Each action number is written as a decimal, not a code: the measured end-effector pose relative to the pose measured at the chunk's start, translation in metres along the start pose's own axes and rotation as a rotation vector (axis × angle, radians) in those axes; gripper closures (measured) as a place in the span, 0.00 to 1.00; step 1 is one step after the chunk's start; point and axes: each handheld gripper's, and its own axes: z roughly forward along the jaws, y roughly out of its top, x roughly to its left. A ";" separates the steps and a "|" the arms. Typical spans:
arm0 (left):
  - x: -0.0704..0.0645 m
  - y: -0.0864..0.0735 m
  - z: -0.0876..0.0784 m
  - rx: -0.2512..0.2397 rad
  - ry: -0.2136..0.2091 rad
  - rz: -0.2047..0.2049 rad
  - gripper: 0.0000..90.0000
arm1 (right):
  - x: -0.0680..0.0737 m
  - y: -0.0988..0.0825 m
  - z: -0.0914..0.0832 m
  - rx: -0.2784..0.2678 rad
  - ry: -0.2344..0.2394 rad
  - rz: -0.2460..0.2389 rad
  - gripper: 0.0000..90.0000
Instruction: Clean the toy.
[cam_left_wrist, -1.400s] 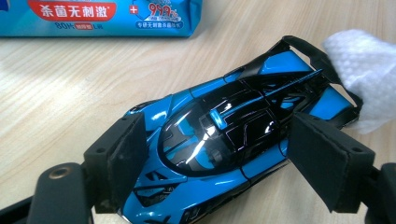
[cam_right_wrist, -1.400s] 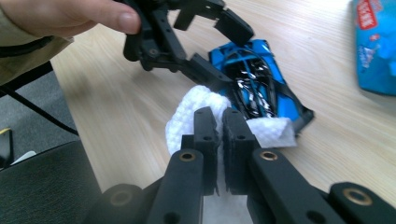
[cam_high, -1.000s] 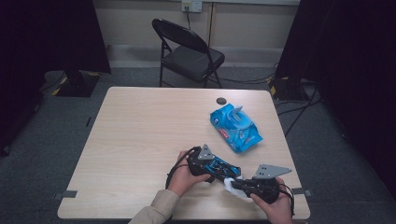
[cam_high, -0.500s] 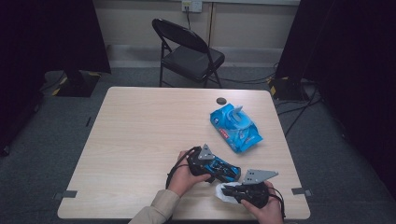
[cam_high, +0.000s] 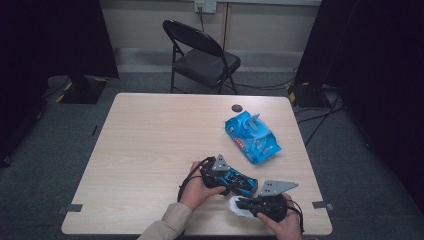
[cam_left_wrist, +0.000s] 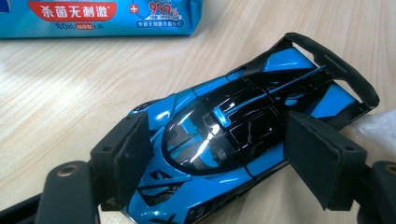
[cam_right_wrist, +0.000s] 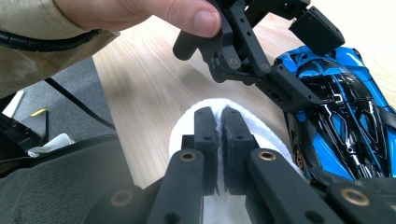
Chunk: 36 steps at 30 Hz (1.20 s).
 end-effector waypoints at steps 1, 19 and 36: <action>0.000 0.000 0.000 0.002 0.000 0.001 0.26 | 0.000 0.000 0.000 0.000 -0.002 0.000 0.96; -0.003 0.005 -0.002 -0.015 -0.023 -0.025 0.25 | -0.028 -0.034 -0.037 0.046 -0.106 0.064 0.96; -0.004 0.007 0.000 -0.012 -0.019 -0.022 0.25 | -0.059 -0.049 -0.071 -0.010 -0.239 0.165 0.96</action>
